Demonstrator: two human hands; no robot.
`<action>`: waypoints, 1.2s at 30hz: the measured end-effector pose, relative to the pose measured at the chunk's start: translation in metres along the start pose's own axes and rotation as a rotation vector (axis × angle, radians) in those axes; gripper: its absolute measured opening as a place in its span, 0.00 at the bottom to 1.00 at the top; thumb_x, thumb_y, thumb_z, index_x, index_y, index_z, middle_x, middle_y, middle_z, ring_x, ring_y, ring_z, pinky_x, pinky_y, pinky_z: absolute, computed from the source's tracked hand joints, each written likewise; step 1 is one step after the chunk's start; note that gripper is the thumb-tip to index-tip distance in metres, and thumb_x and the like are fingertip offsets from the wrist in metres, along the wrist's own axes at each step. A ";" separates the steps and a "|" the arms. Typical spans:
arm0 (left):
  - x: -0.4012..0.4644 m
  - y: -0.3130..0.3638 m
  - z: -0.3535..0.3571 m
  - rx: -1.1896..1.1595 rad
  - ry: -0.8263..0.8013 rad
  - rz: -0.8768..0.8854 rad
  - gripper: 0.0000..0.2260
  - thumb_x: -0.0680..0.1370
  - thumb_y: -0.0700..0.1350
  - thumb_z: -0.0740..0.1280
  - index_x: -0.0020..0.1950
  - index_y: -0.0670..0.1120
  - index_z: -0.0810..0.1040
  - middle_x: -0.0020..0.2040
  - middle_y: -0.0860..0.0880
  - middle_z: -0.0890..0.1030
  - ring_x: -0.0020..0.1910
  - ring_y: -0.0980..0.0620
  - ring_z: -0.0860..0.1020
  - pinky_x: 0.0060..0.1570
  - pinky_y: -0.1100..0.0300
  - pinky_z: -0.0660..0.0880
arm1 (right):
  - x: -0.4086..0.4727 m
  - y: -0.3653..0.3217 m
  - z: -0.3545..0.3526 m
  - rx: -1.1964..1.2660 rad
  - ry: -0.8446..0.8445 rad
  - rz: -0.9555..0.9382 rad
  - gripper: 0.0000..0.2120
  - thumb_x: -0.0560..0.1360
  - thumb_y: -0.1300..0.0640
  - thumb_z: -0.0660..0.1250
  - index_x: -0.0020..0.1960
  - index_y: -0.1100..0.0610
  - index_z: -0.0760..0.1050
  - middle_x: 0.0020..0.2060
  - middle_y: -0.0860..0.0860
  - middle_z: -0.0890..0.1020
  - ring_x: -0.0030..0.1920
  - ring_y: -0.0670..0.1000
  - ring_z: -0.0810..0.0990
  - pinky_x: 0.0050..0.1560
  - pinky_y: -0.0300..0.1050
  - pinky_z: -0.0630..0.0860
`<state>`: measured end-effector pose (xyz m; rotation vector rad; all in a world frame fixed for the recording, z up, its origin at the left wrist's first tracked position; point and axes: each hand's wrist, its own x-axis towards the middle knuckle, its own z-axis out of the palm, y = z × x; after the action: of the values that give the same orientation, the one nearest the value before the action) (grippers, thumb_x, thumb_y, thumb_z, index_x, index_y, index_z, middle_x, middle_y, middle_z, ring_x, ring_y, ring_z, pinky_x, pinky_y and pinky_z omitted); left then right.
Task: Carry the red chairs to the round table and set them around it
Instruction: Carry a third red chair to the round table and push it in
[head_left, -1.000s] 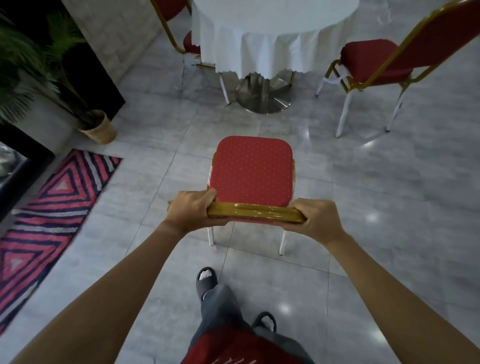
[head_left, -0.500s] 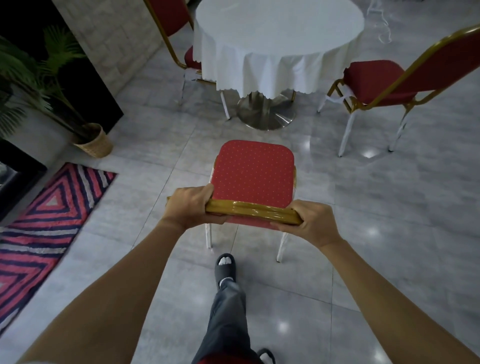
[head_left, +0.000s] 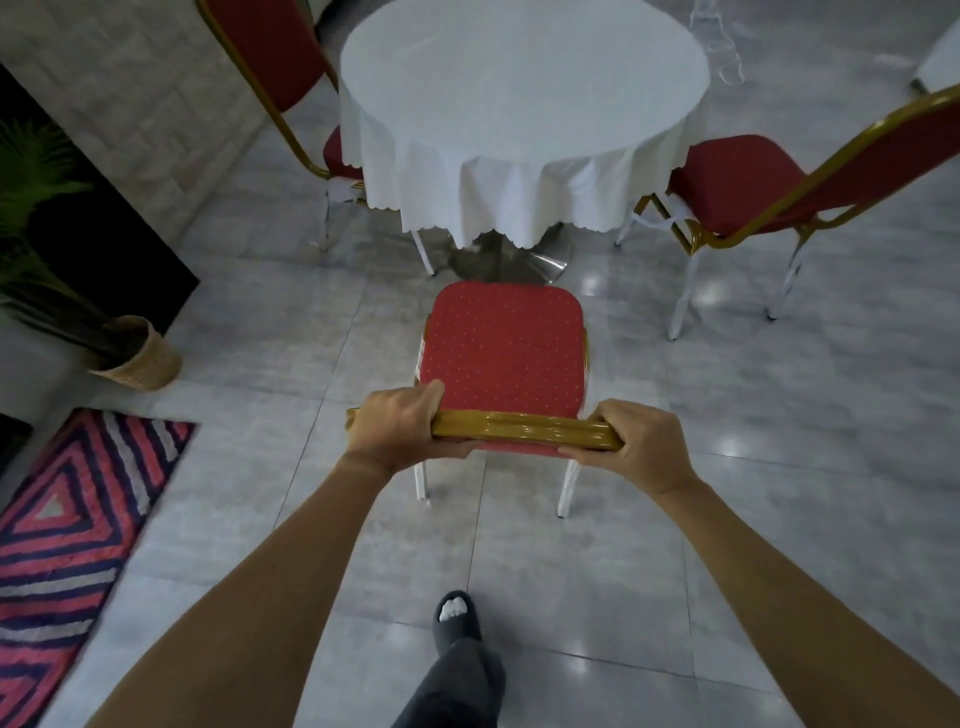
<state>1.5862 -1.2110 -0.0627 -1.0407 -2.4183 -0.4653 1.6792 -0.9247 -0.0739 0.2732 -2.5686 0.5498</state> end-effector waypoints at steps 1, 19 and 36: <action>0.012 -0.012 0.007 -0.008 -0.011 -0.009 0.31 0.71 0.72 0.55 0.32 0.43 0.70 0.23 0.52 0.72 0.19 0.54 0.68 0.20 0.65 0.66 | 0.013 0.006 0.005 0.006 -0.006 0.026 0.23 0.65 0.36 0.70 0.32 0.57 0.74 0.23 0.48 0.75 0.23 0.46 0.71 0.23 0.39 0.70; 0.164 -0.126 0.090 0.004 -0.028 0.013 0.32 0.70 0.74 0.54 0.32 0.44 0.70 0.24 0.52 0.72 0.19 0.54 0.68 0.18 0.63 0.66 | 0.174 0.106 0.063 -0.034 -0.043 0.066 0.24 0.65 0.34 0.66 0.34 0.57 0.72 0.25 0.48 0.75 0.25 0.44 0.68 0.25 0.37 0.66; 0.278 -0.192 0.143 0.013 -0.069 -0.060 0.34 0.69 0.76 0.51 0.32 0.44 0.68 0.24 0.51 0.72 0.20 0.55 0.66 0.20 0.65 0.62 | 0.298 0.186 0.090 0.005 -0.242 0.072 0.24 0.66 0.33 0.62 0.38 0.55 0.72 0.28 0.44 0.73 0.27 0.45 0.70 0.25 0.42 0.71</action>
<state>1.2351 -1.1057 -0.0567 -0.9962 -2.5157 -0.4396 1.3318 -0.8225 -0.0559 0.2635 -2.8208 0.5805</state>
